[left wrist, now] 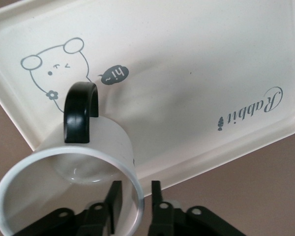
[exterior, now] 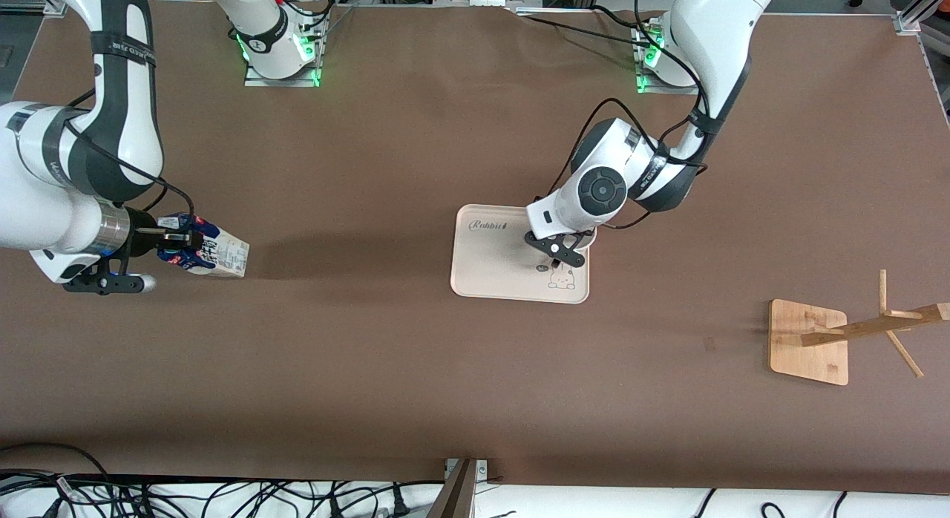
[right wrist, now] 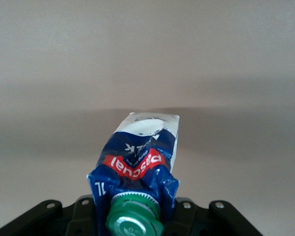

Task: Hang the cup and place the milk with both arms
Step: 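Carry the carton aside with the right gripper while the left gripper lifts the mug, then lower the carton and open the right gripper while the left gripper carries the mug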

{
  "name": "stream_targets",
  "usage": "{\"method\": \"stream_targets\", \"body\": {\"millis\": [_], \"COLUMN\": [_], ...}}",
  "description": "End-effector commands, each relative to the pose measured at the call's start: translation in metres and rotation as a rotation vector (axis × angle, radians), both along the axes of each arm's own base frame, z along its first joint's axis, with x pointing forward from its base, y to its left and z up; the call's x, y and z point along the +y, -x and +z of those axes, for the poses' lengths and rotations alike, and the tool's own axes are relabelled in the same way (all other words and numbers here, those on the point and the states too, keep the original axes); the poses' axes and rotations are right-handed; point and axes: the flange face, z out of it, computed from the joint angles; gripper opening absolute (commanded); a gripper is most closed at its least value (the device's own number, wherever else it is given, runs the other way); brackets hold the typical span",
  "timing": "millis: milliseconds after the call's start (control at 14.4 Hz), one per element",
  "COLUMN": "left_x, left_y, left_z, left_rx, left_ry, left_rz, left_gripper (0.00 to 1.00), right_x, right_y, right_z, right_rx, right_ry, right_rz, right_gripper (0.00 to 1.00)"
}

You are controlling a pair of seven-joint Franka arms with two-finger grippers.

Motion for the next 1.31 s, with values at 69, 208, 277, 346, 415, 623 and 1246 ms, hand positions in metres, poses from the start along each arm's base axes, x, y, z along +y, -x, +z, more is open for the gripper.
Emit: {"method": "stream_targets", "body": {"millis": [69,208,277,346,415,623,1246], "left_x": [0.012,0.024,0.035,0.048,0.067,0.135,0.283], "left_y": [-0.022,-0.038,-0.05,-0.063,-0.078,-0.117,-0.142], "left_z": [0.028,0.051,0.067,0.084,0.103,0.159,0.248], "left_rx": [-0.004,0.028,0.033,0.036,0.036,0.037,0.06], "left_ry": [-0.017,-0.029,-0.029,-0.028,-0.026,-0.019,-0.047], "left_rz": [0.01,0.032,0.05,0.07,0.095,0.187,0.385], "left_gripper": [0.0,0.0,0.0,0.0,0.0,0.0,0.0], "right_x": [0.023,0.025,0.024,0.024,0.024,0.023,0.029], "right_y": [0.008,0.012,0.016,0.019,0.021,0.026,0.025], "right_z": [-0.025,-0.038,-0.041,-0.044,-0.046,-0.053,-0.057], "right_rx": [-0.04,-0.046,-0.049,-0.057,-0.062,-0.058,-0.103], "right_ry": [-0.033,-0.032,-0.037,-0.04,-0.039,-0.038,-0.036], "right_rz": [0.036,0.033,0.031,0.029,0.028,0.024,0.033], "right_gripper": [0.35,0.35,0.35,0.35,0.35,0.35,1.0]}}
